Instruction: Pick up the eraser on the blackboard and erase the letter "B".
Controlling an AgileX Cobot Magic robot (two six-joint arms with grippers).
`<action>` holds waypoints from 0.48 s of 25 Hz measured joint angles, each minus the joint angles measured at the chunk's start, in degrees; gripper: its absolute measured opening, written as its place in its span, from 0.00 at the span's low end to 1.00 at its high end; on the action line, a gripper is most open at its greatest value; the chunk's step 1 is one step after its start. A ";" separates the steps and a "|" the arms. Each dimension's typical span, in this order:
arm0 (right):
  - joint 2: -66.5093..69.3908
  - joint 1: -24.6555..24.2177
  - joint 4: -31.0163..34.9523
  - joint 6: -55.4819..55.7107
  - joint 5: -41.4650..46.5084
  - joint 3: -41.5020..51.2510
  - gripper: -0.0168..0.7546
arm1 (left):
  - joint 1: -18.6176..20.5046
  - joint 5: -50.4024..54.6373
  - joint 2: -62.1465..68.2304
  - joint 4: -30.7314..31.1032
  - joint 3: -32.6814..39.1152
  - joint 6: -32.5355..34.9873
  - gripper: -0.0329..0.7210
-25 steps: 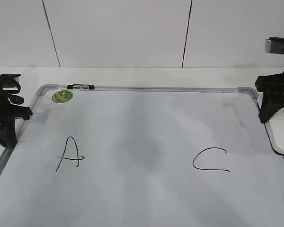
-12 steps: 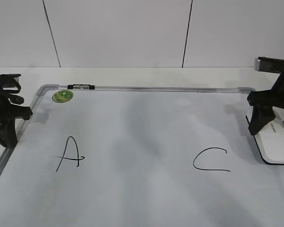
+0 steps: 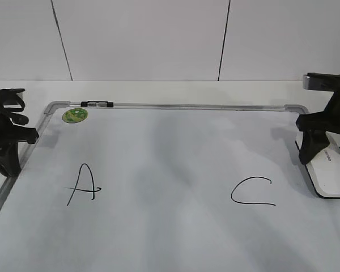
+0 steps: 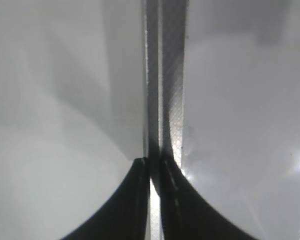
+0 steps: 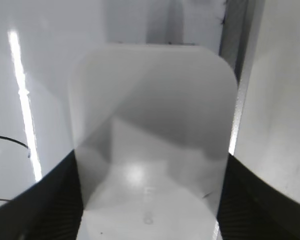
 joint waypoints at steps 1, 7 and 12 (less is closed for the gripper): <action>0.00 0.00 0.00 0.00 0.00 0.00 0.70 | 0.00 0.00 0.00 0.00 0.00 0.00 0.10; 0.00 0.00 0.00 -0.13 -0.11 0.00 0.70 | 0.00 0.00 0.00 0.00 0.00 0.00 0.10; 0.00 0.00 -0.09 -0.13 -0.11 0.00 0.70 | 0.00 0.00 0.00 0.00 0.00 0.00 0.10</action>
